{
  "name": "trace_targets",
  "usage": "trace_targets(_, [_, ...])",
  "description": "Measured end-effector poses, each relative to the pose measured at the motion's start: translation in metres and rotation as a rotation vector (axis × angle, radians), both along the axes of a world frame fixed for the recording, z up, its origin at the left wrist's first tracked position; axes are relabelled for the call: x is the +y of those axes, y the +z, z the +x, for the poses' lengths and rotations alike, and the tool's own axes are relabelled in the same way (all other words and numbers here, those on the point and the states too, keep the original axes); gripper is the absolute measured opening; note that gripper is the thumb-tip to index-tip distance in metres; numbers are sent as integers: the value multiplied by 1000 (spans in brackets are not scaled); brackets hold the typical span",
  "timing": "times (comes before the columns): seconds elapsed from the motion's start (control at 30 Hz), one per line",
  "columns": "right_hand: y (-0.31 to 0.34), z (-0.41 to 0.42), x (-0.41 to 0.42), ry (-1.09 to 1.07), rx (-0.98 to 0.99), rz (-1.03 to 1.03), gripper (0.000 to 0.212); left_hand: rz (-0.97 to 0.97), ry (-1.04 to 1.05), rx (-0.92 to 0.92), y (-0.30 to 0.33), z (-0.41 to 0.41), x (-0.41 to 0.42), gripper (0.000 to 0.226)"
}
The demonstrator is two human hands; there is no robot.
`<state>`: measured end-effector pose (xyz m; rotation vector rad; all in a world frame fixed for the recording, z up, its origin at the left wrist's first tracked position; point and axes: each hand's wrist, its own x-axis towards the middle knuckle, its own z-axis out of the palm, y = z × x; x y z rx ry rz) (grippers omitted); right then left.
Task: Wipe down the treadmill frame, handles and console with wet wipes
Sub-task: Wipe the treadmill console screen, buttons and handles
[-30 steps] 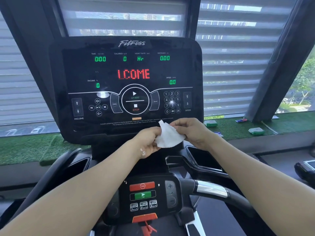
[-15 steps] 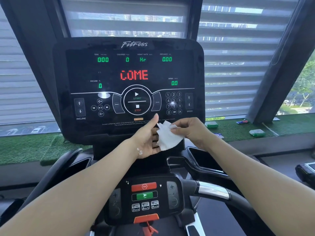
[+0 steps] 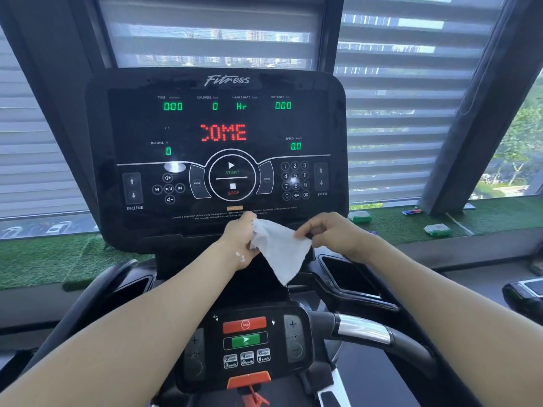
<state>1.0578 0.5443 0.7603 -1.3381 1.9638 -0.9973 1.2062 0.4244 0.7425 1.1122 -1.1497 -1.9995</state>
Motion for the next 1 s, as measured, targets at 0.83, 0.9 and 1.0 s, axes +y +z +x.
trace_targets(0.83, [-5,-10,-10,-396,-247,26,34,-145,-501,-99,-3,1,8,35])
trace_targets(0.9, [-8,-12,-9,-454,-255,87,34,-84,-499,-39,0,0,11,38])
trace_targets(1.0, [-13,-13,-5,-482,-357,133,44,24,-448,19,4,0,9,52])
